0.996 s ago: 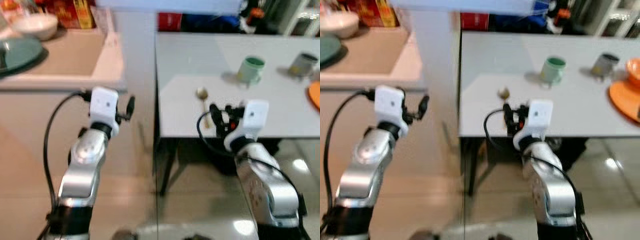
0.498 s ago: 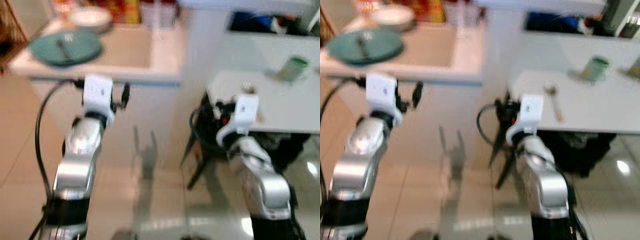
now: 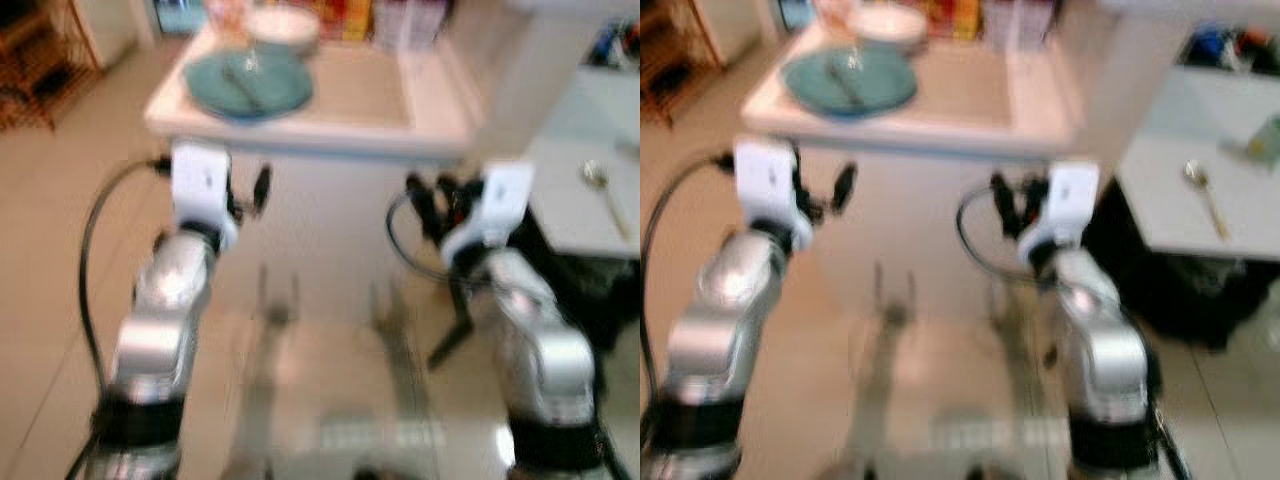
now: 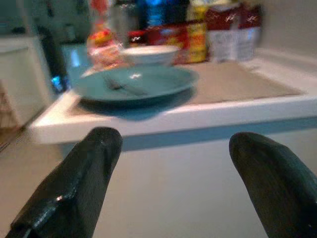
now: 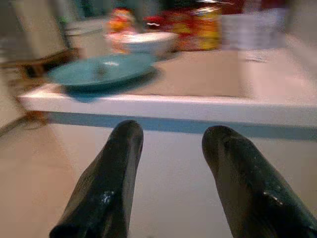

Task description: Setting the table

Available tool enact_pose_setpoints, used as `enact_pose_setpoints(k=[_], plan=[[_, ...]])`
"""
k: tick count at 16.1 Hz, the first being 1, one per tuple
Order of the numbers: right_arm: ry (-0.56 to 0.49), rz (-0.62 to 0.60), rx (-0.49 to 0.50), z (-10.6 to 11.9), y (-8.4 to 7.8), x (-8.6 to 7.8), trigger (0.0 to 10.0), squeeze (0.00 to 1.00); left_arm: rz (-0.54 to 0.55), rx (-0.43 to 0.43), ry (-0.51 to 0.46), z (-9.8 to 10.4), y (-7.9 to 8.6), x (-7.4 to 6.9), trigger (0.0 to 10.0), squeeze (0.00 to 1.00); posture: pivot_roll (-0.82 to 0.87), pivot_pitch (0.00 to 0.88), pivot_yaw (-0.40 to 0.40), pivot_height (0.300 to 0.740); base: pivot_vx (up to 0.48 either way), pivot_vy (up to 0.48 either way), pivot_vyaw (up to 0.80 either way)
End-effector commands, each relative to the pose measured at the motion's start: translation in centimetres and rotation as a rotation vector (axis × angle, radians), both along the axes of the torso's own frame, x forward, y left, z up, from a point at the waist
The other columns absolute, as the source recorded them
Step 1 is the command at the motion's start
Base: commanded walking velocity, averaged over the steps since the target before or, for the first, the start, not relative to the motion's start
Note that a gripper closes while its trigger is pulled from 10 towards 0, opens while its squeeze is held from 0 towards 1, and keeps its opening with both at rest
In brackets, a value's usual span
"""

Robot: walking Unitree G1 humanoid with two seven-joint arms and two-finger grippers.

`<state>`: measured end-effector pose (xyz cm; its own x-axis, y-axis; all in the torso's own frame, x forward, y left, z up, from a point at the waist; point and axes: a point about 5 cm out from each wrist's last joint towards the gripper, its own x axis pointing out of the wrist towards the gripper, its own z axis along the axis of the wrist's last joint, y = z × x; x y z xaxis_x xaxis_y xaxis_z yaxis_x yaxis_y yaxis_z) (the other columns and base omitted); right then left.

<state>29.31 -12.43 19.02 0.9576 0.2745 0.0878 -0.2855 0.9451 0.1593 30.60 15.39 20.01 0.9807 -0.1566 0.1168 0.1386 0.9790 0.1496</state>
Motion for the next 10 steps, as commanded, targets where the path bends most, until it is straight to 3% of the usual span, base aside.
enact_pose_setpoints(k=[1, 7, 10], plan=[[-0.028, 0.019, -0.003, 0.8, 0.1, 0.2, 10.0, 0.00, 0.000, -0.002, -0.011, 0.6, -0.1, 0.1, 10.0, 0.00, 0.10, 0.077, -0.053, 0.740, 0.465, 0.000, 0.76], [-0.064, 0.044, -0.009, 1.9, 0.8, 1.1, 10.0, 0.00, 0.032, 0.012, -0.021, 1.2, 0.6, 0.0, 10.0, 0.00, 0.12, 0.075, -0.075, 0.740, 0.463, 0.000, 0.74], [-0.075, 0.012, 0.016, 2.2, 0.4, 1.6, 10.0, 0.00, 0.036, 0.011, -0.023, 1.4, 0.7, 0.1, 10.0, 0.00, 0.12, 0.071, -0.081, 0.740, 0.463, 0.000, 0.17]])
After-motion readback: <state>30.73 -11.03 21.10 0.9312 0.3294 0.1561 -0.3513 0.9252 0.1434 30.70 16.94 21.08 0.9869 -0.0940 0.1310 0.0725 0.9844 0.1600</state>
